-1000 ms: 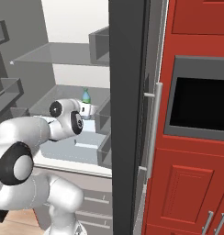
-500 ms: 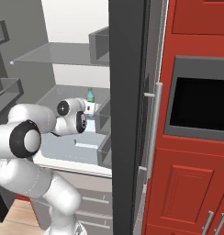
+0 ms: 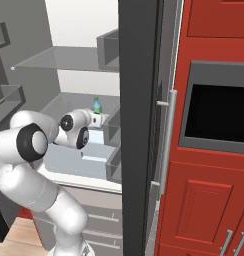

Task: Place the condiment bottle and mustard from the counter to the top shelf of the fridge. If the existing items in the fridge are on the top shelf, move them to other shelves.

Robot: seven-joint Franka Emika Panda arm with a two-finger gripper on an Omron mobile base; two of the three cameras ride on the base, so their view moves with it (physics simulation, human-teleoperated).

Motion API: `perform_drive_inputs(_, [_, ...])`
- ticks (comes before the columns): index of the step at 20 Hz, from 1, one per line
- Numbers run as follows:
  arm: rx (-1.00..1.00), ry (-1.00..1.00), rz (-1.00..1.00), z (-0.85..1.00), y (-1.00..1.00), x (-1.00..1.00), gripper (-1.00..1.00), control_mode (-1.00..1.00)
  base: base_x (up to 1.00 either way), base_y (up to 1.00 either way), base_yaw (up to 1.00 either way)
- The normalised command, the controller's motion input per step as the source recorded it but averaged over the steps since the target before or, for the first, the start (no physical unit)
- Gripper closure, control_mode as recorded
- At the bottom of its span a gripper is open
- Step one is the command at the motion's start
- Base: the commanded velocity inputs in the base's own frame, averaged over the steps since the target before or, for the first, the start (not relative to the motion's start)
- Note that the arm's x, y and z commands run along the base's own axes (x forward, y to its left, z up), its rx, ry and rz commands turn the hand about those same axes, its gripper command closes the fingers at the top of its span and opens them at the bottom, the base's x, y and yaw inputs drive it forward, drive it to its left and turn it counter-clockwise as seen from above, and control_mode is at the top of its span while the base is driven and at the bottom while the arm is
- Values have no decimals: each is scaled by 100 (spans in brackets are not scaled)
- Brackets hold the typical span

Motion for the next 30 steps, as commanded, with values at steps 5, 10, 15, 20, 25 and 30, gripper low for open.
perform_drive_inputs(5, [3,0,0,42,0,-1,-100,-100,0,0,0])
perform_drive_inputs(10, [7,0,-5,57,0,-41,-100,-100,0,0,0])
perform_drive_inputs(15, [11,0,-12,44,0,-100,-100,-100,0,0,0])
perform_drive_inputs(20, [14,0,-9,88,0,-100,-100,-100,0,0,0])
perform_drive_inputs(25, [19,5,-7,100,0,-100,-100,-100,0,0,0])
perform_drive_inputs(30, [17,15,-7,100,3,-100,-100,-100,0,0,0])
